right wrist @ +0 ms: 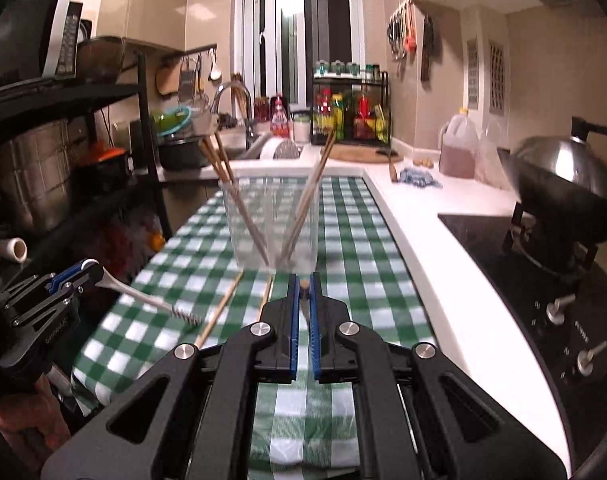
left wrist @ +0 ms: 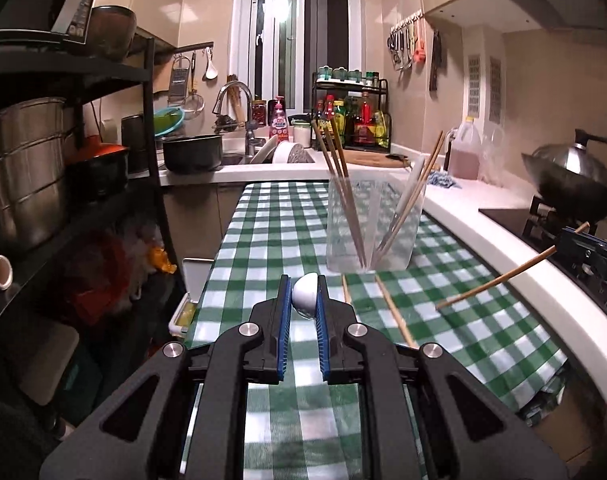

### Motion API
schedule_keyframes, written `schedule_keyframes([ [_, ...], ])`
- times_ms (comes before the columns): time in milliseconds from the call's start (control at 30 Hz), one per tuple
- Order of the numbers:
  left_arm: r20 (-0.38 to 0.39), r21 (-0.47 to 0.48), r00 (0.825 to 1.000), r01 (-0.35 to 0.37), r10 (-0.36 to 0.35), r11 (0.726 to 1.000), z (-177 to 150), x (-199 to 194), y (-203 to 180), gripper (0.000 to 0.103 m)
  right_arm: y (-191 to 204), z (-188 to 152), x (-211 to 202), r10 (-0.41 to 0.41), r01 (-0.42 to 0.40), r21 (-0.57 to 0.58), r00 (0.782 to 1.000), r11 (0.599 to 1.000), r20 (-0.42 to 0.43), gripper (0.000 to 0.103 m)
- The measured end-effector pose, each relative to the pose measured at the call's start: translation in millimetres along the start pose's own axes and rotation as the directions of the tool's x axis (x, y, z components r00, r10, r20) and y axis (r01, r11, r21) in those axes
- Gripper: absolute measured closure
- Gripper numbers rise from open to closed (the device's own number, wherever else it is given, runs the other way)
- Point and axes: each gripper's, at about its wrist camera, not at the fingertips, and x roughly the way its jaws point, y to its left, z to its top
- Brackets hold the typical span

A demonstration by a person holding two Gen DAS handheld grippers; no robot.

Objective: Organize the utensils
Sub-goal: 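Lift the spoon and chopstick and carry both over the clear container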

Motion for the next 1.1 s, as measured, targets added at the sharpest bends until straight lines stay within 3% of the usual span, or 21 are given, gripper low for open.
schedule_keyframes([
  [267,-0.041,0.008,0.996,0.08,-0.08,0.997,39,12,7,0.091,-4,36,8,0.024,-0.024,0.006,0.999,1.0,0.043,0.098],
  [467,-0.084,0.034,0.99,0.12,-0.117,0.992,65,23,5,0.091,0,53,20,0.07,-0.07,-0.005,0.998,0.998,0.01,0.098],
  [700,-0.139,0.058,0.98,0.149,-0.14,0.987,95,41,1,0.092,7,72,37,0.113,-0.115,-0.024,0.99,0.993,-0.087,0.098],
  [1100,-0.175,0.057,0.97,0.181,-0.168,0.982,129,64,-4,0.091,11,118,43,0.14,-0.144,-0.051,0.987,0.988,-0.072,0.098],
])
